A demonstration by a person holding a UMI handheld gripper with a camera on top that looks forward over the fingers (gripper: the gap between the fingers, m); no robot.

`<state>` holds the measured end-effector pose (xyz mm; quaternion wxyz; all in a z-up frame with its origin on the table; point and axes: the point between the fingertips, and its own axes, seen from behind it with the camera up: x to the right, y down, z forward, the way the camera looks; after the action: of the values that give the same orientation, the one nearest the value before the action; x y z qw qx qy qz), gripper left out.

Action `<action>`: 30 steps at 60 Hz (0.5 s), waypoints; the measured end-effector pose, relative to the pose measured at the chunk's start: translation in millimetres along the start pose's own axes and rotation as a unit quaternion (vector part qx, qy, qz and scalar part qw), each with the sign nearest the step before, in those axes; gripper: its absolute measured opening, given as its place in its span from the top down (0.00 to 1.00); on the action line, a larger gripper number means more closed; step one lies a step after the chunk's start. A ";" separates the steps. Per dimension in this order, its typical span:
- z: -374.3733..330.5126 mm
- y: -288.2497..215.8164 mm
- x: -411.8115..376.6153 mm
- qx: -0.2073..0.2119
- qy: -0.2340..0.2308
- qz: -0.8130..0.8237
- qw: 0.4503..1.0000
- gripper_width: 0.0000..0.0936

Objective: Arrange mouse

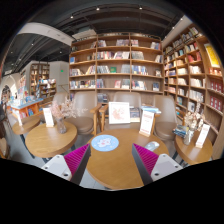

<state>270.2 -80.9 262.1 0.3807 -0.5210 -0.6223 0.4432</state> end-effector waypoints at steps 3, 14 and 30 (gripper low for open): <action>4.4 7.0 14.3 -0.006 0.009 0.001 1.000 0.08; 24.3 35.7 79.3 -0.024 0.060 -0.015 0.998 0.08; 56.2 88.0 160.5 -0.066 0.107 -0.012 0.992 0.09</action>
<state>218.1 74.3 162.8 0.4158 -0.5817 -0.6118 0.3382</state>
